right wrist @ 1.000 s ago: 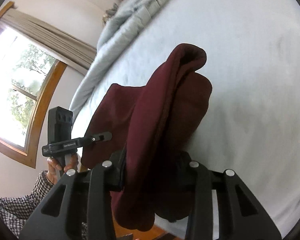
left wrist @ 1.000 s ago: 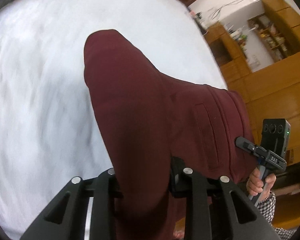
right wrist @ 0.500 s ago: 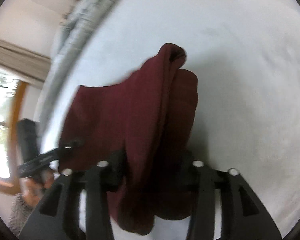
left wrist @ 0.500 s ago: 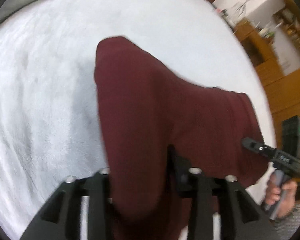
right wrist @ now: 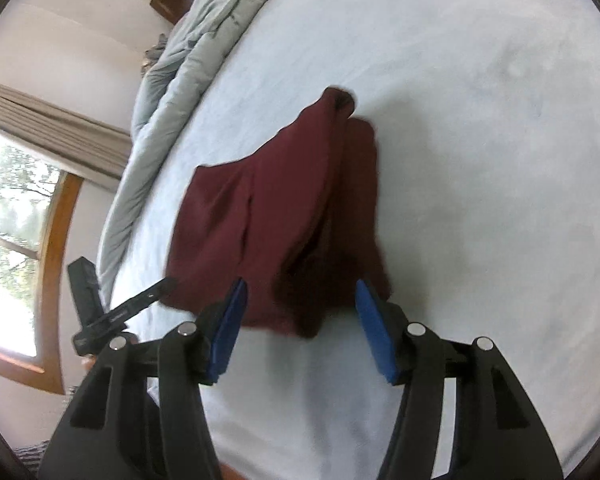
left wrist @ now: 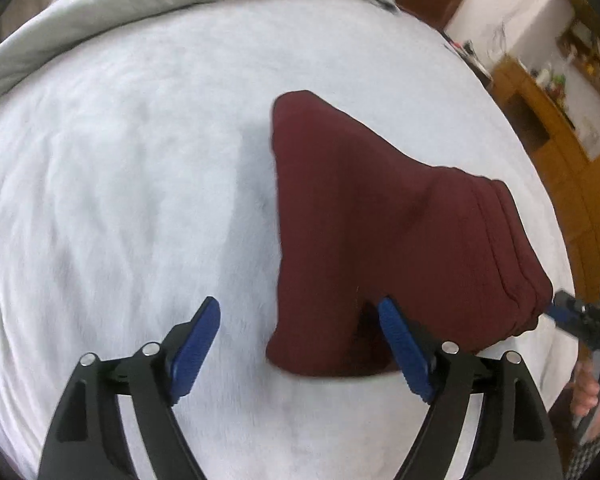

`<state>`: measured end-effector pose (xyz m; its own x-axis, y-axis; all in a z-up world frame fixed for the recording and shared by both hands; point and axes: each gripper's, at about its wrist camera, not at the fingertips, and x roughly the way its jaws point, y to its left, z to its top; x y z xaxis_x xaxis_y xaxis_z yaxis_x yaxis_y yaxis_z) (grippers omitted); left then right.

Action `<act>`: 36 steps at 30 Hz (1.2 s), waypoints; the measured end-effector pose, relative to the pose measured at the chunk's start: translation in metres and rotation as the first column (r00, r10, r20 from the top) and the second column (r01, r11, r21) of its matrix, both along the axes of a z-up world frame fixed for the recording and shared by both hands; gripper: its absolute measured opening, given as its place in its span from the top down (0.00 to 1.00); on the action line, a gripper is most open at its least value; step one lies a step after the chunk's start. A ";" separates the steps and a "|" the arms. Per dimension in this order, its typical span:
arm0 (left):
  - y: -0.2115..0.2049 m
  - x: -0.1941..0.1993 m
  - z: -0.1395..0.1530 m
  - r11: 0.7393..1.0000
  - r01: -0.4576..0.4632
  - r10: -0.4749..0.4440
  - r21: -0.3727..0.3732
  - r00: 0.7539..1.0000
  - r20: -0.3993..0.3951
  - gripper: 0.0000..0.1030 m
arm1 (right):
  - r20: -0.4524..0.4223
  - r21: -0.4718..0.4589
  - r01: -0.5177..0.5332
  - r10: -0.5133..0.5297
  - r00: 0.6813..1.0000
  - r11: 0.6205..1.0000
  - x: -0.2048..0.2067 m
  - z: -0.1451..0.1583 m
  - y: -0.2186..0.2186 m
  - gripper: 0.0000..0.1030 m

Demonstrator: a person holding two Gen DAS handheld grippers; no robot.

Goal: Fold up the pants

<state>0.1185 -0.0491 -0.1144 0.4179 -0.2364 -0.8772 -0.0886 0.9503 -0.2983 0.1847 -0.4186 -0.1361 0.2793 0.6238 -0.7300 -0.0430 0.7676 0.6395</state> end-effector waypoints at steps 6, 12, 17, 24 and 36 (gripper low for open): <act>-0.004 0.004 -0.014 0.997 -0.052 0.050 -0.052 0.998 -0.032 0.20 | -0.071 0.001 -0.013 0.013 0.997 1.000 0.012 -0.017 0.031 0.62; -0.013 0.024 -0.015 0.999 -0.032 0.030 -0.027 0.998 -0.052 0.18 | -0.038 -0.043 -0.031 0.030 0.999 0.999 0.008 -0.005 0.034 0.72; -0.027 0.033 -0.025 1.000 -0.028 0.027 -0.014 0.997 -0.072 0.14 | -0.095 -0.087 -0.005 -0.003 0.995 0.996 0.003 -0.032 0.037 0.71; -0.041 0.031 -0.001 0.998 -0.015 0.017 0.063 0.999 -0.036 0.15 | -0.042 -0.128 -0.010 0.004 0.999 0.992 -0.003 -0.008 0.049 0.52; -0.067 -0.018 0.068 0.980 0.019 -0.032 0.196 0.998 0.063 0.06 | 0.058 -0.375 0.014 0.008 0.998 0.927 -0.049 0.049 0.077 0.34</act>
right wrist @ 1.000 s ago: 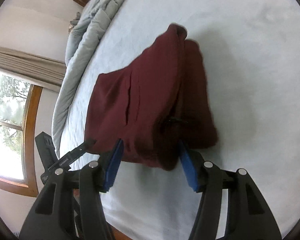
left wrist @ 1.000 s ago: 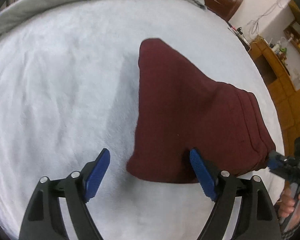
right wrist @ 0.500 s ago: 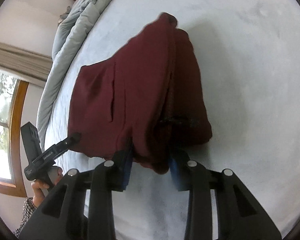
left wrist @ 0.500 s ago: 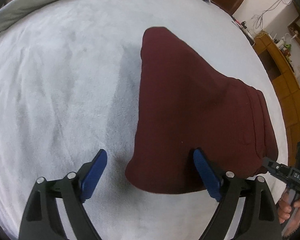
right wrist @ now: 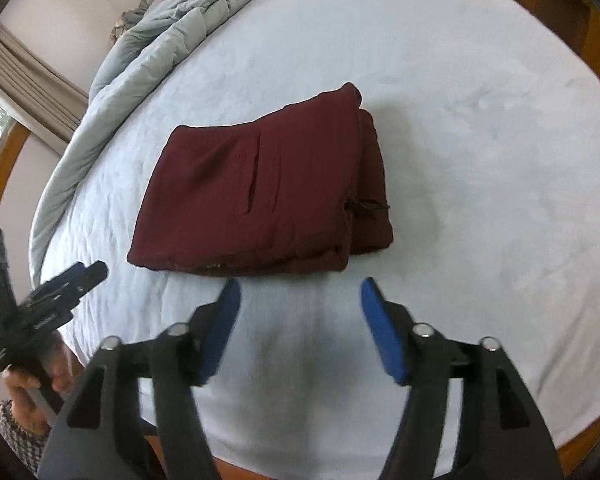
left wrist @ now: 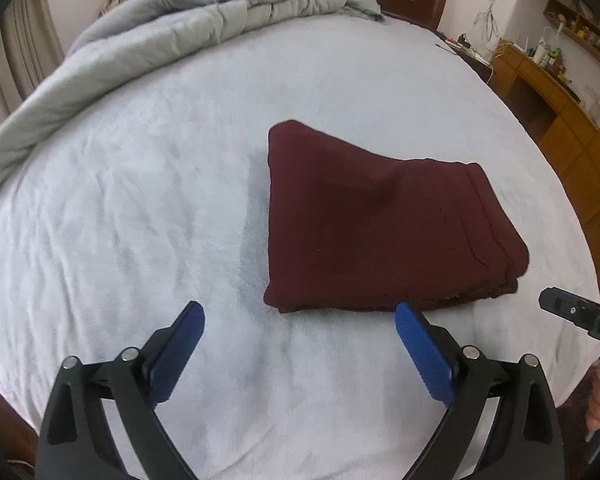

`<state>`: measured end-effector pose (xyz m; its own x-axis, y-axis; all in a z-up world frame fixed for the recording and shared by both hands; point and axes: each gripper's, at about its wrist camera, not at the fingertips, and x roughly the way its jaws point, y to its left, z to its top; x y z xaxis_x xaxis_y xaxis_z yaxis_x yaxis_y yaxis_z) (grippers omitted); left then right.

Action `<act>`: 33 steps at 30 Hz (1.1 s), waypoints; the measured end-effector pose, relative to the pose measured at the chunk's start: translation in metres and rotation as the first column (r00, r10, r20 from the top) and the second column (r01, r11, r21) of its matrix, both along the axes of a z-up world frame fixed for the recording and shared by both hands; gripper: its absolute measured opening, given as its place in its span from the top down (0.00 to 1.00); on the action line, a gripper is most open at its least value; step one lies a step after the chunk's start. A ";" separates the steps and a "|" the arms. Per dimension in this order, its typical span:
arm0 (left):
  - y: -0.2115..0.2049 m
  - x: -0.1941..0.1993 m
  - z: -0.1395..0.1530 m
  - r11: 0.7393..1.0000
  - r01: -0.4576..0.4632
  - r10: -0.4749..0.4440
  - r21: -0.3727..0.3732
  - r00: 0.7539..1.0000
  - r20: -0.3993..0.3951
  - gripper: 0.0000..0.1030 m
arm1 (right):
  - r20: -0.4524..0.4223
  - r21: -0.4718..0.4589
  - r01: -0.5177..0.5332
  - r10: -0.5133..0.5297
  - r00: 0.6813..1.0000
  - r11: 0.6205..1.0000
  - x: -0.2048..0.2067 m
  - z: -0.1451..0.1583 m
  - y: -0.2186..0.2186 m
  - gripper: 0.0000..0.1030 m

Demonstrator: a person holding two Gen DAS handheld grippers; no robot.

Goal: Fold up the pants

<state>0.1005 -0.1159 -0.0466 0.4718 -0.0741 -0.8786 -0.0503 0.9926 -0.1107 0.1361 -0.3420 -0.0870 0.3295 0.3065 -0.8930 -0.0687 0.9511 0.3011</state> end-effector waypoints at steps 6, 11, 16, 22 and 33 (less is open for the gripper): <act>-0.001 -0.019 0.020 1.000 0.009 -0.009 0.021 1.000 0.009 0.04 | 0.049 -0.122 -0.011 0.017 0.999 0.992 -0.019 0.021 0.018 0.09; -0.007 -0.037 0.037 0.999 0.022 -0.023 0.033 0.999 0.027 0.04 | 0.088 -0.109 0.008 0.002 0.996 0.994 -0.034 0.038 0.023 0.03; -0.012 -0.053 0.055 0.998 0.043 -0.045 0.045 0.997 0.055 0.04 | 0.043 -0.199 0.047 -0.039 0.998 0.979 -0.039 0.046 0.029 0.03; -0.017 -0.068 0.070 0.998 0.057 -0.060 0.038 0.995 0.081 0.04 | -0.012 -0.223 0.036 -0.040 0.999 0.974 -0.047 0.043 0.035 0.03; -0.018 -0.082 0.083 0.997 0.051 -0.057 0.054 0.993 0.104 0.04 | -0.006 -0.190 0.052 -0.054 0.999 0.980 -0.056 0.057 0.037 0.03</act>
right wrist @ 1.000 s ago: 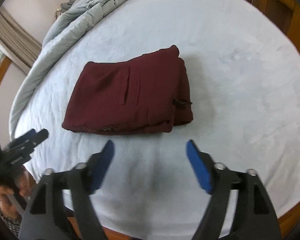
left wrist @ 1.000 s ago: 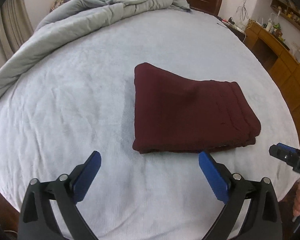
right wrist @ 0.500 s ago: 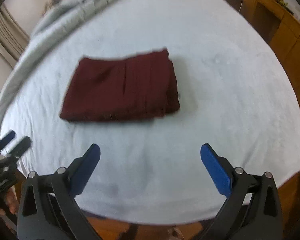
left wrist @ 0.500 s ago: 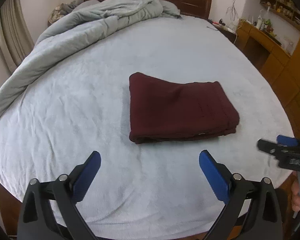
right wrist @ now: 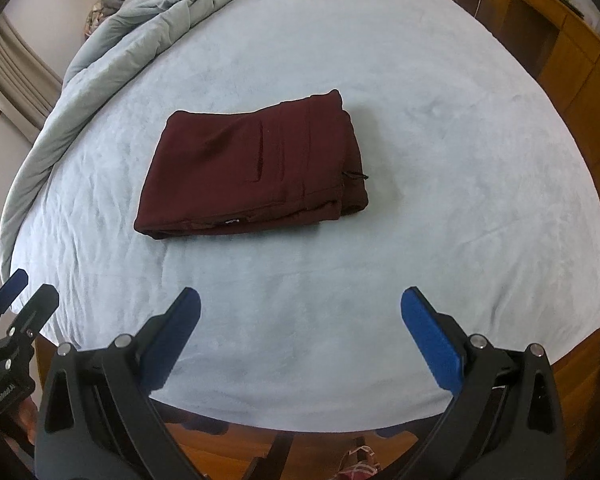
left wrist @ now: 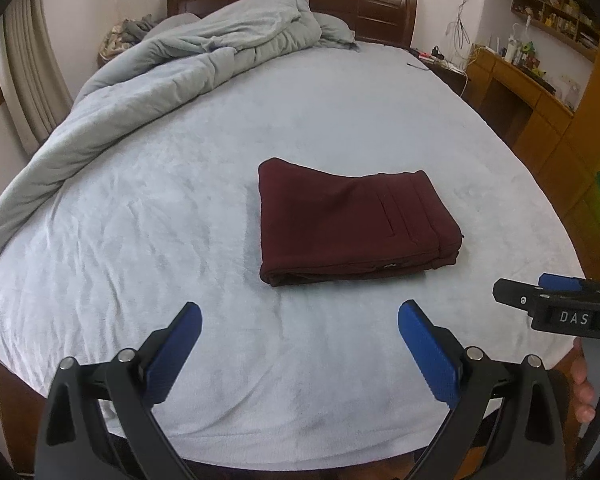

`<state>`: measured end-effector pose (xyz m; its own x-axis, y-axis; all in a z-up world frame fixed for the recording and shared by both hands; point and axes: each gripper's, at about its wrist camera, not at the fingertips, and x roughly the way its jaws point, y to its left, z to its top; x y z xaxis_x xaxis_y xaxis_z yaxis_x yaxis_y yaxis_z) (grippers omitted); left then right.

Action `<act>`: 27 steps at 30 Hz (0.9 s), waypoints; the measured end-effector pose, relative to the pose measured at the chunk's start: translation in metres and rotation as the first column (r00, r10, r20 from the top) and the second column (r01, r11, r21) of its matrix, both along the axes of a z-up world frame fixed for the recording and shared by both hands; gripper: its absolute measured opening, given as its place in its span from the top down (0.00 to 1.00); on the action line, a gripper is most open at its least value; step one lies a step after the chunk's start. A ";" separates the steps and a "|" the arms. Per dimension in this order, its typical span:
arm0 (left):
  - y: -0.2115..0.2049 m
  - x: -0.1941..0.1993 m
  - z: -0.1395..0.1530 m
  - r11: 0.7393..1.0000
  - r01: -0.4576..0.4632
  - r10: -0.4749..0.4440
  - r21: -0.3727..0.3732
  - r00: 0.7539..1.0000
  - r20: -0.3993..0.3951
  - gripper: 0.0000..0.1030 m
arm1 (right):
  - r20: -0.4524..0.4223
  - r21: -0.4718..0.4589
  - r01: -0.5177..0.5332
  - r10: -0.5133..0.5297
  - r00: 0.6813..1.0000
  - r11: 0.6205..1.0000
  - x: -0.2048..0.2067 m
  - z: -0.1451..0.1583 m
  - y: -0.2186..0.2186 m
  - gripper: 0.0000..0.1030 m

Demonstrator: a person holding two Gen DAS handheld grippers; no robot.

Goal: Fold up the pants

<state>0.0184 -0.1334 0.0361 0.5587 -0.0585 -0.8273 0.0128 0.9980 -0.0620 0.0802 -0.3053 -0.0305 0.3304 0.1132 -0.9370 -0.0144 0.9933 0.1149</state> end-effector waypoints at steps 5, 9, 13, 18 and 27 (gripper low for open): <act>0.001 -0.002 0.002 1.000 -0.001 0.001 -0.008 1.000 0.003 0.04 | 0.006 -0.030 -0.004 0.004 1.000 1.000 -0.002 0.004 0.004 0.03; 0.002 -0.002 0.003 1.000 -0.005 0.005 -0.005 1.000 0.003 0.04 | 0.006 -0.037 -0.015 0.015 1.000 0.999 -0.002 0.006 0.008 0.03; 0.003 -0.002 0.002 1.000 -0.007 0.007 0.000 1.000 0.000 0.04 | 0.003 -0.047 -0.022 0.023 1.000 0.999 -0.004 0.005 0.012 0.03; 0.005 -0.002 0.002 1.000 -0.014 0.014 -0.007 1.000 -0.007 0.04 | 0.003 -0.047 -0.024 0.025 1.000 0.999 -0.005 0.005 0.014 0.03; 0.006 0.000 0.004 1.000 -0.015 0.015 -0.003 1.000 0.001 0.04 | -0.006 -0.048 -0.028 0.028 1.000 0.998 -0.001 0.004 0.010 0.03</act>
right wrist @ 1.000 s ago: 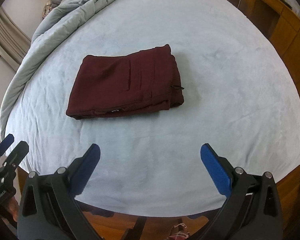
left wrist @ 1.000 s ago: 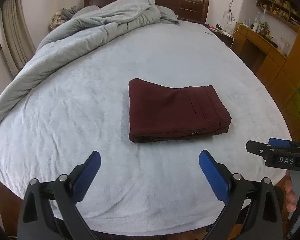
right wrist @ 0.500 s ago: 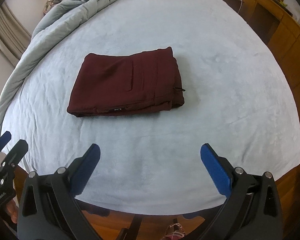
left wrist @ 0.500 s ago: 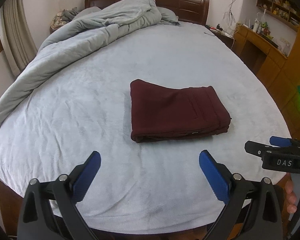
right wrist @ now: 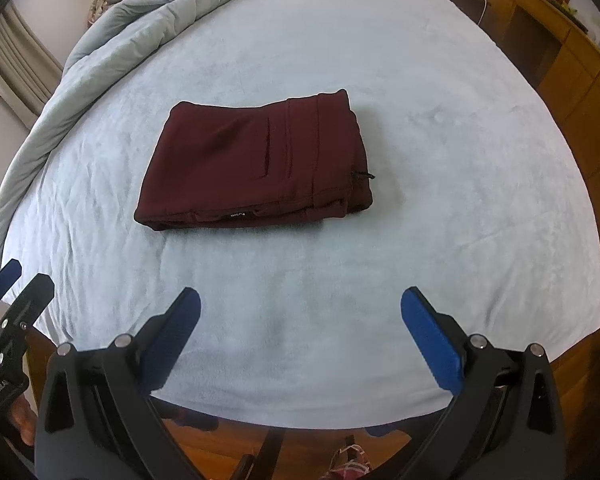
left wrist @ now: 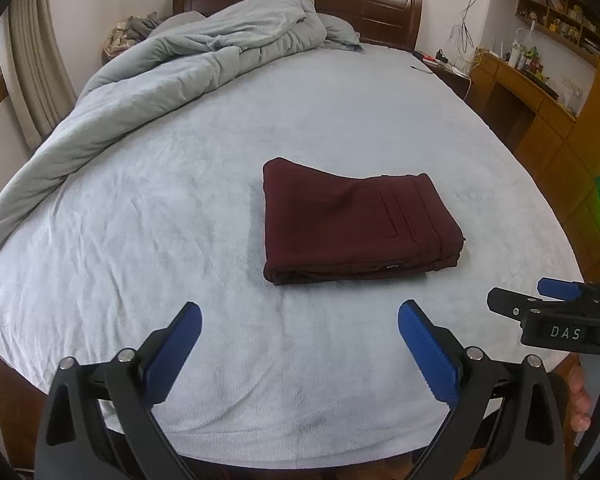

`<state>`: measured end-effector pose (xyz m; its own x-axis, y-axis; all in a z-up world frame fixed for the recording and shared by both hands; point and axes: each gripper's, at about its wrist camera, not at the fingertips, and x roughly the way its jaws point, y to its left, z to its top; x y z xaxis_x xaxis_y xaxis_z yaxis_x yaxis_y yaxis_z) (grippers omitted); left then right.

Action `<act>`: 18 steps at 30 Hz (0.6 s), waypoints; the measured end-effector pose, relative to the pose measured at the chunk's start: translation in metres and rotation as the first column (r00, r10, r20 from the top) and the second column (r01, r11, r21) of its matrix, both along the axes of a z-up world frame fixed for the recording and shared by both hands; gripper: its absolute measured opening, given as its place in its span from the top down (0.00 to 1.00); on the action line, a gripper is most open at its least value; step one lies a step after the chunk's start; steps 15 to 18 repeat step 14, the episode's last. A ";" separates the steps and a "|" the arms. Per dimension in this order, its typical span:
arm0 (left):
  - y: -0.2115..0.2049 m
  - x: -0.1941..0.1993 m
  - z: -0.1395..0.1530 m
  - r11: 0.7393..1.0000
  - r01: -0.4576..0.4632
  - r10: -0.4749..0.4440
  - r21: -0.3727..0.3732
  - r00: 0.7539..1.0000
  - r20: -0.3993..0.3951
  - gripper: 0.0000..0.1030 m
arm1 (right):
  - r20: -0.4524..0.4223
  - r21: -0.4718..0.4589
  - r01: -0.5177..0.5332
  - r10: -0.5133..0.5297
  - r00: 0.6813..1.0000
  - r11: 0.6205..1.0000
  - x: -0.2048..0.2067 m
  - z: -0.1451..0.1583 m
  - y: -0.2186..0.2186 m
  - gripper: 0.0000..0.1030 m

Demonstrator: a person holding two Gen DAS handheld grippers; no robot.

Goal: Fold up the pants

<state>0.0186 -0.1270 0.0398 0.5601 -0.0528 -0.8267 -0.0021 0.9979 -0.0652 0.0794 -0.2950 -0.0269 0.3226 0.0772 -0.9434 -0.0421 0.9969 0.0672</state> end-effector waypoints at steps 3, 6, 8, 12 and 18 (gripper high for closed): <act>-0.002 -0.002 0.001 1.000 -0.005 0.005 0.003 1.000 0.010 0.04 | -0.003 -0.005 -0.006 0.006 1.000 1.000 0.001 -0.002 -0.001 0.03; -0.003 -0.003 0.000 1.000 -0.009 0.009 0.002 1.000 0.009 0.04 | -0.011 -0.001 -0.006 0.006 1.000 1.000 0.004 -0.004 -0.004 0.03; -0.003 -0.003 0.000 1.000 -0.011 0.011 -0.003 1.000 0.000 0.04 | -0.012 -0.002 -0.006 0.006 1.000 1.000 0.005 -0.005 -0.003 0.03; -0.002 -0.003 0.001 1.000 -0.014 0.014 -0.015 1.000 -0.006 0.04 | -0.011 0.006 -0.008 0.008 1.000 1.000 0.005 -0.004 -0.005 0.03; -0.003 -0.004 0.003 1.000 -0.008 0.008 -0.018 1.000 0.003 0.04 | -0.008 0.010 -0.006 0.007 1.000 1.000 0.005 -0.003 -0.006 0.03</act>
